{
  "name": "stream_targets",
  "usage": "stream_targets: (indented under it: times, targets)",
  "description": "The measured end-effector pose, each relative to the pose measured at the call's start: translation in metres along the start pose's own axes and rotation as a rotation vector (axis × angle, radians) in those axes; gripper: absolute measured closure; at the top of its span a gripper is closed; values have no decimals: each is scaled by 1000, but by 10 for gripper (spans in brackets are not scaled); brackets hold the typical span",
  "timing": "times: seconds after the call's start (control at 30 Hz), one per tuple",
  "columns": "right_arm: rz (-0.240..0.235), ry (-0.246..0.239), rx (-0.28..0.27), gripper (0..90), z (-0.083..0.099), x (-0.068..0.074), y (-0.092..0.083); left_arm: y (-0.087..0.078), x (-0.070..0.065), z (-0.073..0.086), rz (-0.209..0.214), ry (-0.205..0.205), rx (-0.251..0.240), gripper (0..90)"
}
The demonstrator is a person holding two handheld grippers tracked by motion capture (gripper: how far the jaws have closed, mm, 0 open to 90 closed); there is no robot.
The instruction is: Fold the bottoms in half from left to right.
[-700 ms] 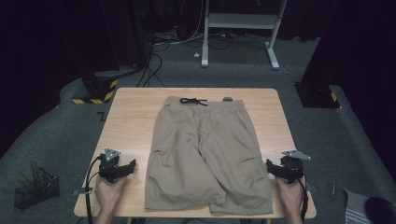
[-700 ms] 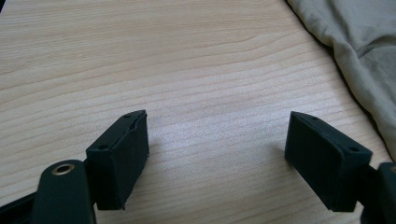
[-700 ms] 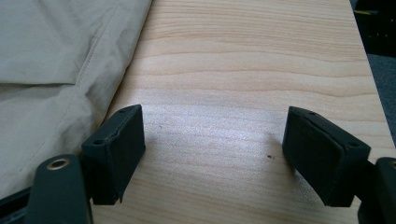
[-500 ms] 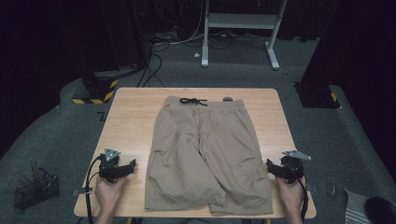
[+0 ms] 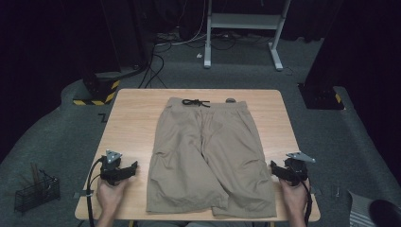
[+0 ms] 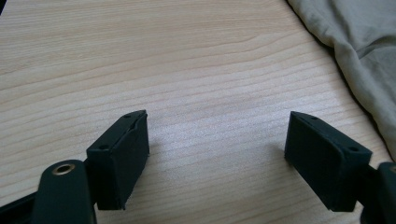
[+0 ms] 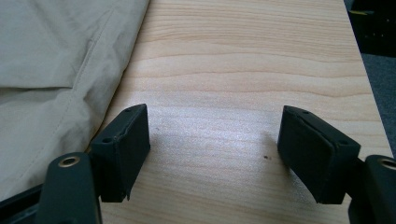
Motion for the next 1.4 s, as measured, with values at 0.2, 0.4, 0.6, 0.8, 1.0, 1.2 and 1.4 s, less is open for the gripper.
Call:
stream_targets:
  times: [0.2, 0.4, 0.6, 0.8, 1.0, 1.2, 1.4]
  targets:
    - [-2, 0, -1, 256, 0, 0, 0, 0, 0, 0, 3, 1, 1, 213]
    - [-10, 0, -2, 278, -1, 1, 0, 0, 0, 0, 5, 1, 2, 206]
    - [-10, 0, -7, 322, -1, 1, 0, 2, -3, 0, 0, -3, 9, 176]
    - [-10, 0, -17, 373, -3, 1, 2, 5, -6, -3, 1, -16, 3, 188]
    - [-50, 7, -70, 391, -22, 10, -1, 8, -22, -17, 56, -44, -16, 199]
    - [-90, -20, -101, 408, -42, 25, 3, 12, -47, -42, 108, -31, -55, 200]
    - [-144, -11, -105, 423, -48, 43, 12, 19, -68, -46, 140, -15, -31, 202]
Point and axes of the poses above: each handheld gripper's, and its own axes: y roughly forward along the jaws, z roughly out of its underside, x roughly to its left, the point moved 10 cm from there along y, roughly forward along the jaws, and after that the axes turned 15 degrees about -x, right-handed, at the moved point
